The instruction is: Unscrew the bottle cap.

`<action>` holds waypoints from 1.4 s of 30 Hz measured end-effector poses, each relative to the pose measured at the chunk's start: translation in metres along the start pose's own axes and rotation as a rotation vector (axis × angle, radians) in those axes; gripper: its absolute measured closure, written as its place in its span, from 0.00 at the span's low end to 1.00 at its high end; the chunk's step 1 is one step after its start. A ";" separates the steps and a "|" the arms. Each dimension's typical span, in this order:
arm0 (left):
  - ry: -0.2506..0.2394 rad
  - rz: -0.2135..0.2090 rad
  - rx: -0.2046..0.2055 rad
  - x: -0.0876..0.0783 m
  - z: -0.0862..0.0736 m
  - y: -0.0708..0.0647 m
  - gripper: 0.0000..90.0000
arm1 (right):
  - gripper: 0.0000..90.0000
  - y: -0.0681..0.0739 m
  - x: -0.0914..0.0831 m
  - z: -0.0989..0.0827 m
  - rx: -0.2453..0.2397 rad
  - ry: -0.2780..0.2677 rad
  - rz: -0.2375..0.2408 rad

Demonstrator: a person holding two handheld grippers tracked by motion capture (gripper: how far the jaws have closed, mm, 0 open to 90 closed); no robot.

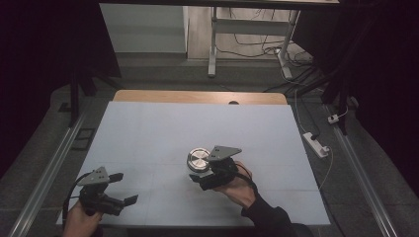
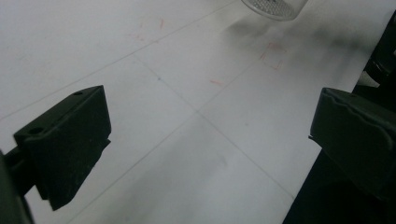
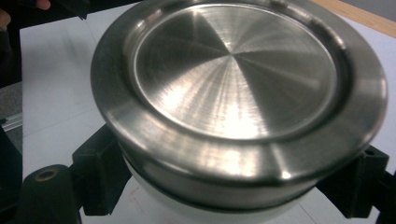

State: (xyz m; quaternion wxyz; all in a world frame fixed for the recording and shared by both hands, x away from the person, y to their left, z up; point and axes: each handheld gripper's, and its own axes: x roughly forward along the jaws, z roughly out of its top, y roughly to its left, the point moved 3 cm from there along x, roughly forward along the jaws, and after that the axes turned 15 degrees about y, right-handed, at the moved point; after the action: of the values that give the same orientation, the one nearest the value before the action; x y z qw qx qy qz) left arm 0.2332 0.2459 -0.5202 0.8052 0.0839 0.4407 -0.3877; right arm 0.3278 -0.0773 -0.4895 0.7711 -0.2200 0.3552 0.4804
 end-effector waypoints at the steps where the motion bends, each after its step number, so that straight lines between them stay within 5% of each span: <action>1: -0.001 0.002 0.008 0.001 0.003 -0.001 0.00 | 0.17 0.000 0.000 0.000 0.000 0.000 0.000; 20: 0.009 -0.015 0.189 0.019 0.079 -0.023 0.00 | 0.17 0.002 -0.001 0.000 -0.024 0.011 0.005; 28: 0.011 -0.049 0.323 0.030 0.111 -0.034 0.00 | 0.17 0.005 -0.002 0.000 -0.048 0.013 0.018; 35: 0.015 -0.184 0.438 0.041 0.142 -0.033 0.00 | 0.17 0.008 0.000 -0.001 -0.070 0.023 0.053; 42: 0.047 -0.260 0.586 0.051 0.162 -0.043 0.01 | 0.17 0.012 0.001 0.000 -0.112 0.032 0.091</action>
State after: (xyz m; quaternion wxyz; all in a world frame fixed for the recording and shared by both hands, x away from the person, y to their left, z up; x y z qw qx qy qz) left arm 0.3236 0.1107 -0.4539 0.6803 0.2641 0.3358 -0.5955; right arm 0.3167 -0.0716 -0.4903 0.7290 -0.2543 0.3497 0.5306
